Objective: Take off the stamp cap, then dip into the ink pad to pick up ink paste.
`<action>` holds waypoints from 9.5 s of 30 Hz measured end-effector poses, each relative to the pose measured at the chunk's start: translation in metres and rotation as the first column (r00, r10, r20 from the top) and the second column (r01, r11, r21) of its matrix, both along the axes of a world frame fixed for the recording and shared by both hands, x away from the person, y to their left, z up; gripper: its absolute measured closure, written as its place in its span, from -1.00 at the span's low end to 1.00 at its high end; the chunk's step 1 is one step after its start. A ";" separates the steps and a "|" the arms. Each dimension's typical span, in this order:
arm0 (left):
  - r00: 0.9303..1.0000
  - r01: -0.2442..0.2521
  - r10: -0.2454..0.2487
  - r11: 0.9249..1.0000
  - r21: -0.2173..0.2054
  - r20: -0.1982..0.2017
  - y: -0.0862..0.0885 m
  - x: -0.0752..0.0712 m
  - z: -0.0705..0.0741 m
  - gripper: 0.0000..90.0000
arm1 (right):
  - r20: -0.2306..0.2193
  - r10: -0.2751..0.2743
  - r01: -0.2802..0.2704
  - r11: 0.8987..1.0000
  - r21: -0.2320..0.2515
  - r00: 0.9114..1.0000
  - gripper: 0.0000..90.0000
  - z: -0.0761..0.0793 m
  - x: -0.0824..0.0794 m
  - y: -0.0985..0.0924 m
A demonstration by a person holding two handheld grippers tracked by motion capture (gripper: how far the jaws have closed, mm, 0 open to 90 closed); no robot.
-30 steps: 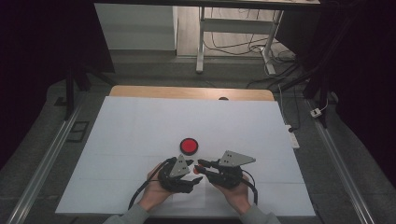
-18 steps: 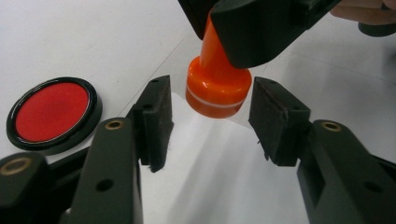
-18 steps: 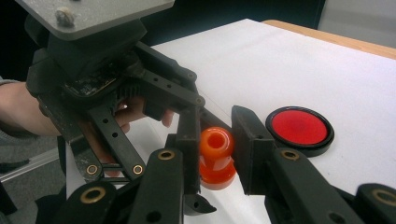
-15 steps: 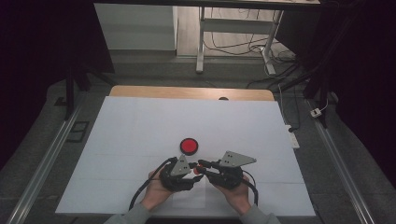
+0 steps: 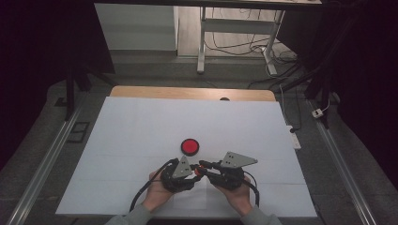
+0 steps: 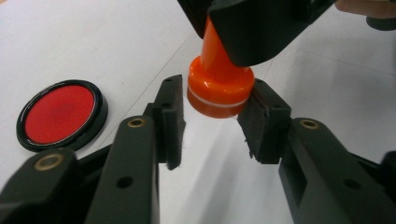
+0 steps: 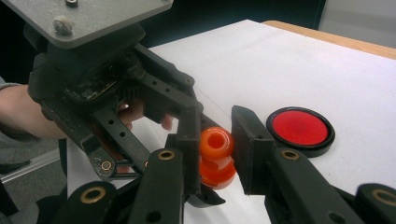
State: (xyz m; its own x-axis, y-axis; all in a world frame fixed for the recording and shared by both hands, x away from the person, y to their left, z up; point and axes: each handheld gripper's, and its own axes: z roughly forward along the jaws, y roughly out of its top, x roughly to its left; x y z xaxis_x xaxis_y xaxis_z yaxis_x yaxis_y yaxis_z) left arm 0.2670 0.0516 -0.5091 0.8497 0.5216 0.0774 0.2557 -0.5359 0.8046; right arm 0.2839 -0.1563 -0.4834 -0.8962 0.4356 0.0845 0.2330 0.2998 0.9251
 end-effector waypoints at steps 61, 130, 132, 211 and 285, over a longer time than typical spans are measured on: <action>1.000 -0.002 0.002 1.000 0.026 0.002 -0.002 -0.003 -0.002 0.45 | 0.016 -0.021 0.022 1.000 -0.017 1.000 0.63 -0.002 -0.003 0.002; 0.997 -0.070 0.067 0.991 -0.112 -0.036 0.050 -0.008 0.015 0.45 | 0.029 -0.140 0.138 0.988 0.064 0.990 0.63 0.005 0.002 -0.028; 0.996 -0.079 0.072 0.987 -0.141 -0.053 0.058 -0.009 0.016 0.45 | 0.029 -0.137 0.135 0.989 0.064 0.990 0.63 0.005 0.002 -0.029; 0.950 -0.305 0.288 0.940 -0.155 -0.119 0.177 -0.043 0.000 0.45 | 0.032 -0.177 0.175 0.982 0.066 0.984 0.63 0.006 0.010 -0.045; 0.951 -0.298 0.282 0.945 -0.135 -0.129 0.176 -0.038 -0.003 0.45 | 0.009 -0.137 0.137 0.991 0.013 0.991 0.63 0.010 0.070 0.014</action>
